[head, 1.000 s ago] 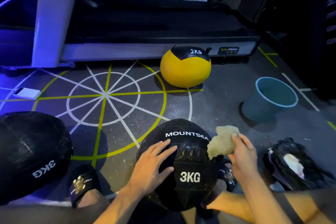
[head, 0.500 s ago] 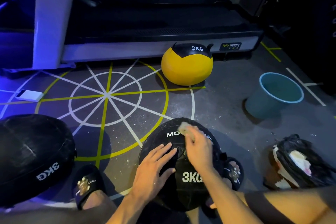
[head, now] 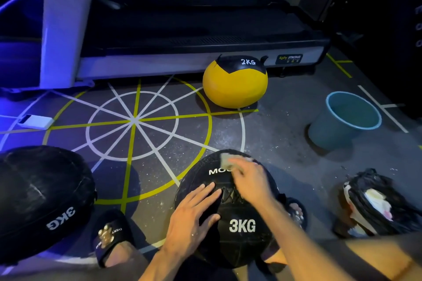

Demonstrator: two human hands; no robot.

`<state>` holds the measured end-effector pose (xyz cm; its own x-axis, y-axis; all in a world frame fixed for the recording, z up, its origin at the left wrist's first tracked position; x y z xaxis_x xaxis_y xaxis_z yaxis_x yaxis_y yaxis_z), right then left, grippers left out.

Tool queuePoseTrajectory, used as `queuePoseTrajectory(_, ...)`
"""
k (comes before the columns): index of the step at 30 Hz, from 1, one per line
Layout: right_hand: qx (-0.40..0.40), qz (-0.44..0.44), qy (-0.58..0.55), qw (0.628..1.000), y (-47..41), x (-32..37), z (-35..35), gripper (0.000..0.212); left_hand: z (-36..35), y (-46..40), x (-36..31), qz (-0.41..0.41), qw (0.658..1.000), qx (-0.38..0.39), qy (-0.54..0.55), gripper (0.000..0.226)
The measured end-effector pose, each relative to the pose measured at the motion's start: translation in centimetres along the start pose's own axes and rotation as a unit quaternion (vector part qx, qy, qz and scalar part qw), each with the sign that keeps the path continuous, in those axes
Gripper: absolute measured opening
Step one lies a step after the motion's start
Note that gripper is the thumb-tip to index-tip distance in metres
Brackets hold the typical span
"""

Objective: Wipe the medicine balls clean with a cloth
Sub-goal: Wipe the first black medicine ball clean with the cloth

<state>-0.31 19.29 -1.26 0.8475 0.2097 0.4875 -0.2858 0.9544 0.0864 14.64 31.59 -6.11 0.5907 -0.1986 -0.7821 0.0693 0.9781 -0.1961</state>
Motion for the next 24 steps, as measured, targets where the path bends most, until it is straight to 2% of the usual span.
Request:
queuePoseTrajectory(2,0.075,0.134,-0.001,0.988,0.5,5.5,-3.1,0.038,0.2,-0.1,-0.3,-0.022,1.000,-0.007,-0.007,0.048)
queuePoseTrajectory(4,0.139,0.201,0.056,0.968,0.6,7.9,-5.2,0.038,0.6,0.1,-0.2,-0.025,1.000,-0.007,-0.005,0.044)
queuePoseTrajectory(7,0.168,0.143,0.073,0.973,-1.5,5.1,-4.6,0.038,0.6,0.2,0.4,-0.002,1.000,-0.002,0.005,0.054)
queuePoseTrajectory(10,0.059,0.044,0.111,0.991,-4.4,1.3,-1.8,0.036,-0.1,0.1,0.7,0.006,1.000,0.006,0.024,0.056)
queuePoseTrajectory(11,0.051,0.046,0.109,0.992,-4.6,1.7,-1.7,0.036,-0.2,0.1,0.6,0.003,1.000,0.004,0.025,0.056)
queuePoseTrajectory(13,0.139,0.131,0.095,0.977,-3.5,4.9,-3.9,0.036,0.0,0.0,0.4,-0.008,1.000,-0.004,0.022,0.054)
queuePoseTrajectory(15,0.222,0.207,0.113,0.946,-2.0,7.3,-6.2,0.037,0.4,-0.1,0.3,-0.023,0.999,-0.011,0.025,0.052)
queuePoseTrajectory(17,0.212,0.204,0.133,0.947,-3.3,6.8,-5.9,0.036,0.6,0.0,0.5,-0.012,0.999,-0.008,0.032,0.053)
queuePoseTrajectory(21,0.096,0.092,0.128,0.983,-5.4,2.5,-2.3,0.036,0.5,0.1,1.0,0.011,0.999,0.003,0.036,0.054)
queuePoseTrajectory(24,0.101,0.172,0.101,0.975,-1.9,3.8,-2.2,0.040,0.7,0.2,1.0,0.010,0.999,0.004,0.036,0.054)
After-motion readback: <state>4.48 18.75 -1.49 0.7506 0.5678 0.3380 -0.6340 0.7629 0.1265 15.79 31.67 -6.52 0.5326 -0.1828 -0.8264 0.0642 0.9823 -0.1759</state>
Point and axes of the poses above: each hand's wrist, its own y-axis away from the middle knuckle, its own z-axis out of the back of the hand, x = y × z, the point moved 7 cm from there along -y, towards the middle knuckle, and after that the axes turned 12 degrees about y, right-handed, at the moved point
